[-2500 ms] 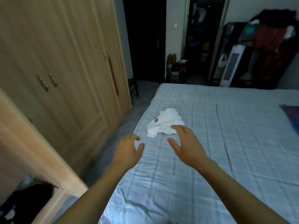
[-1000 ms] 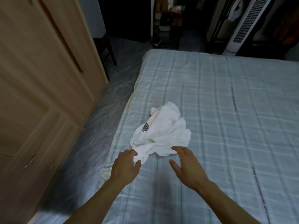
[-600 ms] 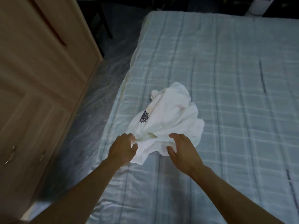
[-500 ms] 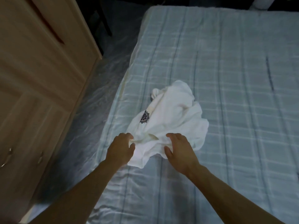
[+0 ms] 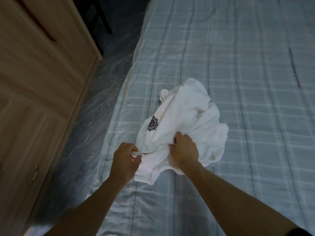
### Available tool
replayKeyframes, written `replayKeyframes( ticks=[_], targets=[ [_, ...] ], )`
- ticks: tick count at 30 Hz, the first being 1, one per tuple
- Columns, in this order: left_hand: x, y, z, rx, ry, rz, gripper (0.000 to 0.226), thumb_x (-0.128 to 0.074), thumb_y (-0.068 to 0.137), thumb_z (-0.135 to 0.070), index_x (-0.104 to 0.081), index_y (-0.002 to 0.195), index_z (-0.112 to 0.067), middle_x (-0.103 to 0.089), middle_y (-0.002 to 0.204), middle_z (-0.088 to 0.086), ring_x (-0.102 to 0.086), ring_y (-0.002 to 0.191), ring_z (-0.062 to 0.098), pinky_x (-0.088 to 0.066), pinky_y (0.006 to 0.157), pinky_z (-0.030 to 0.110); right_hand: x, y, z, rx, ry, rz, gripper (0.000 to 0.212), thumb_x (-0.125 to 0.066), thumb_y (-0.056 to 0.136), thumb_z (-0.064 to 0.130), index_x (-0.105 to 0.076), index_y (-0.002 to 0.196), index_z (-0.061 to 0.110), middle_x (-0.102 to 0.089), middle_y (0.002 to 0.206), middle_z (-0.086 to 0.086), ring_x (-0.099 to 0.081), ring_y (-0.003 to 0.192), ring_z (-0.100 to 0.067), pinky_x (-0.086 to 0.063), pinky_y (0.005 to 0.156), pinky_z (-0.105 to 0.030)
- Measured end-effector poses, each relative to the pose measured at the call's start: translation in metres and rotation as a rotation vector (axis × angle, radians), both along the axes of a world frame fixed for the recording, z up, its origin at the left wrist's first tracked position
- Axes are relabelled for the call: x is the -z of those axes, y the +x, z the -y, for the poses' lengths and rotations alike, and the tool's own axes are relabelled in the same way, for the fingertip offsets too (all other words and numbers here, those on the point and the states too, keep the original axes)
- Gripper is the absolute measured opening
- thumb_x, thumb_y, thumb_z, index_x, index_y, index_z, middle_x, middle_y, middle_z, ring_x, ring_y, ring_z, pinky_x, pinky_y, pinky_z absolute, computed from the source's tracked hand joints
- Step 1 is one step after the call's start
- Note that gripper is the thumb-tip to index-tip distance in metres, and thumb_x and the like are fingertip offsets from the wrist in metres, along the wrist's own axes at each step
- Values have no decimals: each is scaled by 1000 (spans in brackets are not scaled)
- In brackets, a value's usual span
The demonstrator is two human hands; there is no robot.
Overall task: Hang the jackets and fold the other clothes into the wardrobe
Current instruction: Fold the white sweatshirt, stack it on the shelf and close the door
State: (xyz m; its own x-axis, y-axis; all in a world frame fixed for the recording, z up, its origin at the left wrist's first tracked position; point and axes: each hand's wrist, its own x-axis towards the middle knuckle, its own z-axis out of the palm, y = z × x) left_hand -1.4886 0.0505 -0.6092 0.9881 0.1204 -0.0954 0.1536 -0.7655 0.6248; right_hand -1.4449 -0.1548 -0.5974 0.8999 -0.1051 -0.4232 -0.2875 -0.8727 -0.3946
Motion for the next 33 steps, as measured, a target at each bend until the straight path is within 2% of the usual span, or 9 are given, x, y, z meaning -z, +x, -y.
replayKeyframes(
  ticks=[2, 6, 9, 12, 16, 20, 23, 25, 33],
  targets=[
    [-15, -7, 0, -7, -45, 60, 23, -73, 67, 7, -57, 67, -10, -55, 68, -3, -51, 64, 10, -40, 57, 20, -4, -5, 5, 13, 12, 25, 18, -44, 96, 18, -52, 110, 11, -55, 107, -11, -59, 97, -37, -47, 81, -40],
    [-52, -14, 2, -62, -124, 133, 19, -72, 68, 2, -60, 68, -13, -58, 69, -3, -54, 62, 14, -43, 57, 28, -29, -34, 31, 54, 83, 93, 7, -51, 90, 10, -49, 96, 9, -56, 96, -9, -58, 85, -30, -48, 76, -42],
    [-87, -22, 8, -2, -163, 206, 13, -69, 68, -8, -60, 70, -17, -59, 73, -4, -56, 65, 13, -45, 58, 31, -65, -62, 63, 70, 96, 180, 14, -55, 84, 3, -46, 87, 14, -52, 88, -4, -53, 75, -24, -48, 67, -40],
    [-126, -32, 18, 65, -157, 257, 22, -72, 70, 1, -60, 72, -16, -58, 78, -4, -55, 66, 13, -42, 60, 21, -104, -79, 88, 112, 66, 276, 19, -56, 79, -2, -47, 85, 14, -51, 88, -5, -52, 73, -26, -48, 64, -43],
    [-184, -50, 30, 107, -172, 334, 16, -70, 72, -3, -61, 77, -16, -62, 90, -5, -58, 70, 12, -48, 60, 31, -161, -102, 108, 157, 16, 380, 21, -57, 80, -2, -49, 85, 17, -50, 89, -2, -52, 68, -23, -49, 59, -42],
    [-236, -73, 36, 124, -154, 409, 16, -72, 75, -4, -62, 78, -16, -64, 116, -4, -61, 79, 6, -45, 62, 15, -217, -136, 122, 201, 46, 454, 24, -54, 80, -5, -54, 85, 19, -50, 87, 1, -50, 64, -14, -43, 55, -29],
    [-273, -104, 43, 133, -165, 429, 7, -66, 79, -15, -61, 79, -20, -66, 91, -7, -56, 70, 6, -40, 60, 17, -257, -175, 131, 168, 82, 520, 25, -56, 81, -4, -59, 85, 20, -55, 84, 3, -51, 70, -6, -39, 59, -21],
    [-293, -126, 46, 118, -169, 413, 15, -69, 83, -9, -59, 78, -20, -59, 75, -9, -53, 65, 9, -38, 57, 23, -279, -202, 135, 155, 127, 544, 24, -56, 82, -3, -61, 84, 21, -60, 80, 5, -54, 72, -5, -38, 60, -17],
    [-371, -195, 49, 238, -129, 505, 12, -63, 92, -18, -56, 82, -21, -56, 74, -9, -54, 69, 10, -37, 58, 23, -352, -298, 139, 205, 432, 600, 23, -58, 92, 6, -62, 78, 24, -65, 78, 10, -60, 73, -7, -45, 61, -15]
  ],
)
